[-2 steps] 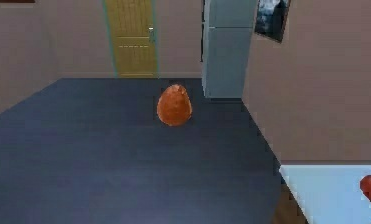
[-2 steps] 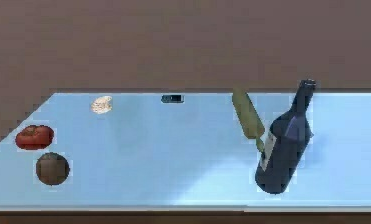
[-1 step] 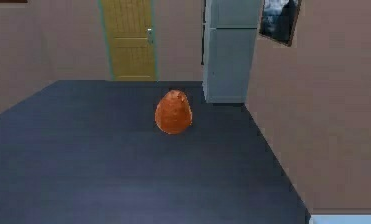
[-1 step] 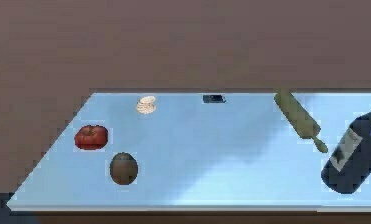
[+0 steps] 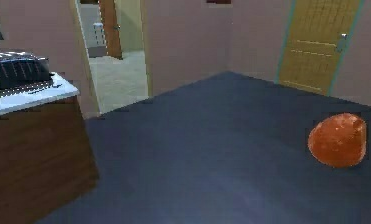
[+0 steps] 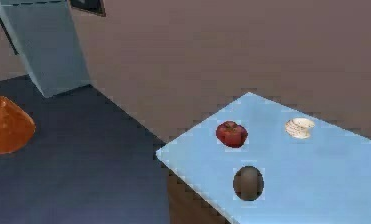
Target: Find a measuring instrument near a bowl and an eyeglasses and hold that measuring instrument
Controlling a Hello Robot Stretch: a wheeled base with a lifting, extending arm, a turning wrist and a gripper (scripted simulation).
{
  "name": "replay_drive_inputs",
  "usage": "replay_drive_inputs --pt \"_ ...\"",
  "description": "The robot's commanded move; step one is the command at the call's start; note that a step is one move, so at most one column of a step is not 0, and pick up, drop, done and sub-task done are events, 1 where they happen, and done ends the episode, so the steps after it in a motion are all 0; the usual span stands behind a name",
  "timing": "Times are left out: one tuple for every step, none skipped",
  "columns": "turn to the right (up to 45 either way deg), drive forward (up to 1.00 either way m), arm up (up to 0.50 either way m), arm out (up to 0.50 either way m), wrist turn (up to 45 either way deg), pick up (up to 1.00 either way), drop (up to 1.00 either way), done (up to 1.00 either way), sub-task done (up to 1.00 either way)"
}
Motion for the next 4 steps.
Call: replay_drive_inputs --pt "-42.0 0.0 0.0 0.0 0.0 0.0 0.0 0.0 0.0" --pt "0.0 0.2 0.0 0.0 0.0 0.0 0.0 0.0 0.0" --pt "42.0 0.0 0.0 0.0 0.0 0.0 0.0 0.0 0.0" --pt "0.0 1.0 0.0 0.0 0.0 0.0 0.0 0.0 0.0"
